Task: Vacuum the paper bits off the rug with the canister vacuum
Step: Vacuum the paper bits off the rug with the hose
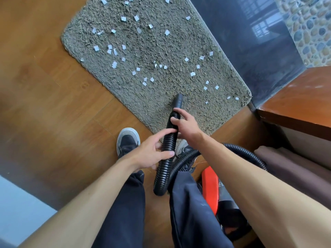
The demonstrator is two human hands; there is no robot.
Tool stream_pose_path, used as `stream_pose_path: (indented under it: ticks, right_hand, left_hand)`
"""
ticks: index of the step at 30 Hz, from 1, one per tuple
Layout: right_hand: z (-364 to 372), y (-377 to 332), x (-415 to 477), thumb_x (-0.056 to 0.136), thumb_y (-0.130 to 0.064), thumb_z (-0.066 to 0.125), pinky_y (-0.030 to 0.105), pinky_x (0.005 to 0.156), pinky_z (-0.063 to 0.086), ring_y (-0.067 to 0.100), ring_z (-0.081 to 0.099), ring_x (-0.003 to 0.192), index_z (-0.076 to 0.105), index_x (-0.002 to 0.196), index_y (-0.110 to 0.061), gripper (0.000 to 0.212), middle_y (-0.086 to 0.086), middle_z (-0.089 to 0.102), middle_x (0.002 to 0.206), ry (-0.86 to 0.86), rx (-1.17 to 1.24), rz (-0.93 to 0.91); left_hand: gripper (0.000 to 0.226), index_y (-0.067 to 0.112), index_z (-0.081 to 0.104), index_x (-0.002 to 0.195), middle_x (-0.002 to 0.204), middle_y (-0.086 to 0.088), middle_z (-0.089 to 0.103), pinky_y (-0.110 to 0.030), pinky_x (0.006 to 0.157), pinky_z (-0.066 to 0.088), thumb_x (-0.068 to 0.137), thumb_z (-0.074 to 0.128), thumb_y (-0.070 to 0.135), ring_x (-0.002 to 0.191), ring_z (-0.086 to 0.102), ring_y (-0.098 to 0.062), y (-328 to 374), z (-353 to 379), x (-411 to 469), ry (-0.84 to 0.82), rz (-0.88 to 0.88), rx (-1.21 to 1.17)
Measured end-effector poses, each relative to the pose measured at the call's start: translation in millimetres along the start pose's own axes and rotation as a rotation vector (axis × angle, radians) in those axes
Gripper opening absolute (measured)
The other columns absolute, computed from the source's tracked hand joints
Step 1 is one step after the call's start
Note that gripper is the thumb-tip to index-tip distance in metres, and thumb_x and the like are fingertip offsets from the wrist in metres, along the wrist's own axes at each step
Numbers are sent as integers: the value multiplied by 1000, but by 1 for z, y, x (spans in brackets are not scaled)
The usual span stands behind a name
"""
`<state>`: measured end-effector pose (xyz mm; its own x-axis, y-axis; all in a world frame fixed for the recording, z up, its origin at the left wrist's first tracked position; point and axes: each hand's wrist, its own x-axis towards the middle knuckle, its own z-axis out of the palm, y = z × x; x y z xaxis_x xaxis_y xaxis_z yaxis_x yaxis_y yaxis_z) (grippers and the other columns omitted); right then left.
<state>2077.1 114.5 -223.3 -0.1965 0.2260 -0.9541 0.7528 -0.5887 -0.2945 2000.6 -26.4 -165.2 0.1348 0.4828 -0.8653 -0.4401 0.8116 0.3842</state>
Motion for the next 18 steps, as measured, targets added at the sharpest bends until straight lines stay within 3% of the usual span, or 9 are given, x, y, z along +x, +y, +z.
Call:
stream_pose_path:
  ticks: [2, 5, 7, 9, 13, 18]
  right_hand:
    - [13, 4, -3, 95, -5, 54, 47, 74, 59, 21, 65, 87, 52, 134, -24, 43, 11, 62, 115, -42, -41, 6]
    - [39, 13, -5, 93, -8, 57, 42, 74, 59, 24, 65, 92, 52, 135, -23, 45, 13, 63, 117, -59, -133, 0]
    - [56, 23, -8, 86, -19, 61, 45, 87, 57, 25, 66, 101, 53, 135, -27, 50, 11, 64, 122, -43, -238, -18]
    - [69, 33, -8, 79, -26, 60, 49, 93, 54, 26, 65, 106, 54, 134, -29, 55, 9, 65, 122, -41, -313, -11]
    - [87, 35, -11, 82, -22, 61, 47, 95, 53, 26, 64, 108, 55, 134, -27, 53, 8, 64, 122, -39, -400, -15]
    - [101, 32, -19, 86, -21, 60, 43, 98, 51, 26, 60, 115, 52, 139, -26, 54, 8, 60, 131, -79, -516, -9]
  left_hand:
    - [63, 53, 42, 135, 88, 7, 72, -35, 58, 53, 95, 62, 10, 71, 68, -8, -15, -3, -11, 22, -9, -69]
    - [64, 58, 45, 131, 101, -9, 72, -44, 68, 53, 94, 64, 9, 79, 69, -19, -36, -10, -23, 51, -44, -200]
    - [65, 60, 47, 128, 109, -18, 70, -42, 68, 51, 93, 65, 8, 87, 68, -26, -49, -13, -31, 61, -70, -280]
    - [66, 59, 48, 128, 114, -20, 69, -45, 71, 54, 92, 66, 6, 93, 68, -29, -59, -15, -39, 71, -95, -359]
    - [68, 56, 48, 129, 115, -21, 70, -67, 92, 49, 91, 65, 3, 104, 69, -38, -72, -22, -51, 91, -111, -470]
    - [73, 51, 45, 134, 114, -24, 69, -69, 91, 48, 84, 68, 4, 103, 67, -47, -83, -28, -62, 80, -120, -575]
